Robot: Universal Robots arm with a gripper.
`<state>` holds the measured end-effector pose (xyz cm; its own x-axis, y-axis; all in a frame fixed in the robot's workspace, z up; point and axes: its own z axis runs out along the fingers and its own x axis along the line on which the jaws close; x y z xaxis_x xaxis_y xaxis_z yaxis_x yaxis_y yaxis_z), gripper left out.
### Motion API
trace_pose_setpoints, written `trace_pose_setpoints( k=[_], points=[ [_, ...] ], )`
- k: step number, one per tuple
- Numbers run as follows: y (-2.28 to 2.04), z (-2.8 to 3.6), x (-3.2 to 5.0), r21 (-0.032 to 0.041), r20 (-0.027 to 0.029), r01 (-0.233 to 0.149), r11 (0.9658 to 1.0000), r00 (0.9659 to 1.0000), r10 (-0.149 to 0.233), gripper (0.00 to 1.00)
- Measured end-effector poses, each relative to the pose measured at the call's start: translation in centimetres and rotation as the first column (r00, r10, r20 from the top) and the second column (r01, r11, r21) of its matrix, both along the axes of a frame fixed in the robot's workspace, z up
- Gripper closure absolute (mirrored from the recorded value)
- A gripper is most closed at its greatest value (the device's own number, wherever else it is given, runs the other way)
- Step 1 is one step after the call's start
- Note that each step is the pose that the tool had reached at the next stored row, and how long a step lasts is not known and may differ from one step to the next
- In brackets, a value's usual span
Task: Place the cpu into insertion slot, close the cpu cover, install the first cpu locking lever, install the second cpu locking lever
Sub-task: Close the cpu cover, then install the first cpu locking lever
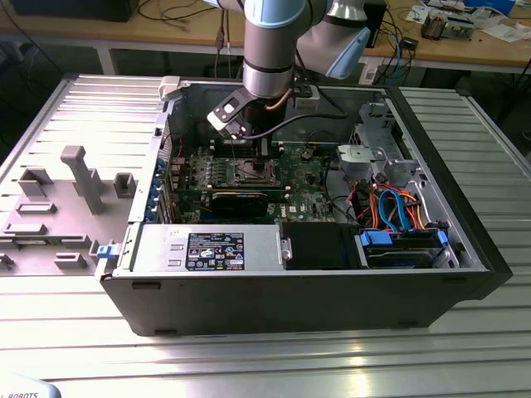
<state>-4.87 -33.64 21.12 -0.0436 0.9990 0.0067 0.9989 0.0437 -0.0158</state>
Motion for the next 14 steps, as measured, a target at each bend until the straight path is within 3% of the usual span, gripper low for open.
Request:
trace_pose_setpoints(
  k=[14],
  points=[
    [0.0, 0.2, 0.11, 0.0, 0.0, 0.0, 1.0, 1.0, 0.0, 0.89]
  ],
)
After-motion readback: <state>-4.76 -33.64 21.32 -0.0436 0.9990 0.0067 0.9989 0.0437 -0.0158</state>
